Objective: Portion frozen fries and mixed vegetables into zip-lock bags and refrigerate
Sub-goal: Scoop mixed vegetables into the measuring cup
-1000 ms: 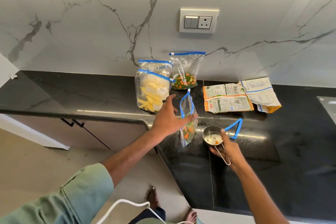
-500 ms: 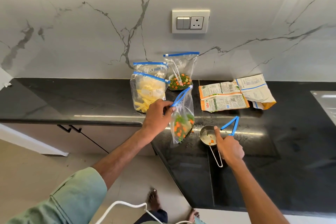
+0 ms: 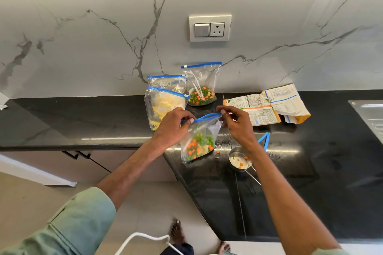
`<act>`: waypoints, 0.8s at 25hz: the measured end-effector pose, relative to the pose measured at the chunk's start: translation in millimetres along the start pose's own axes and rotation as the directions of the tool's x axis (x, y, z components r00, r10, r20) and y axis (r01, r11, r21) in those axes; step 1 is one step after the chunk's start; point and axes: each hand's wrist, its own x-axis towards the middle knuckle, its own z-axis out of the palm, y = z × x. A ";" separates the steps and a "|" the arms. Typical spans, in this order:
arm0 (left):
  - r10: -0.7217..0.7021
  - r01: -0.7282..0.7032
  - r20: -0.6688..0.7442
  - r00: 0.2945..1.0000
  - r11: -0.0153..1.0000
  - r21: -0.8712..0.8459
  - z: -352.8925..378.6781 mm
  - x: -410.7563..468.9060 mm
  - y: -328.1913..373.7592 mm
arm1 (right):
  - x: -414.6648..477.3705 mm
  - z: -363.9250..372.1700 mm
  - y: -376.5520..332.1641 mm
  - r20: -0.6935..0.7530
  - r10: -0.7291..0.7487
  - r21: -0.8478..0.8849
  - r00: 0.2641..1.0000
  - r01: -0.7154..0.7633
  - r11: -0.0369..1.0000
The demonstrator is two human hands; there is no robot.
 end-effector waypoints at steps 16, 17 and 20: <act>0.049 -0.059 0.038 0.998 0.950 0.308 29.3 25.2 20.0 | -15.7 -16.2 28.9 0.011 0.033 -0.011 0.999 -0.033 0.999; 0.108 -0.111 0.027 0.994 0.965 0.239 30.0 25.9 21.3 | -17.4 -15.5 26.5 0.014 0.019 0.024 1.000 -0.020 1.000; 0.273 -0.270 0.002 0.962 0.950 0.157 38.3 30.8 35.5 | -17.2 -10.6 21.8 0.051 -0.013 0.020 0.999 0.012 1.000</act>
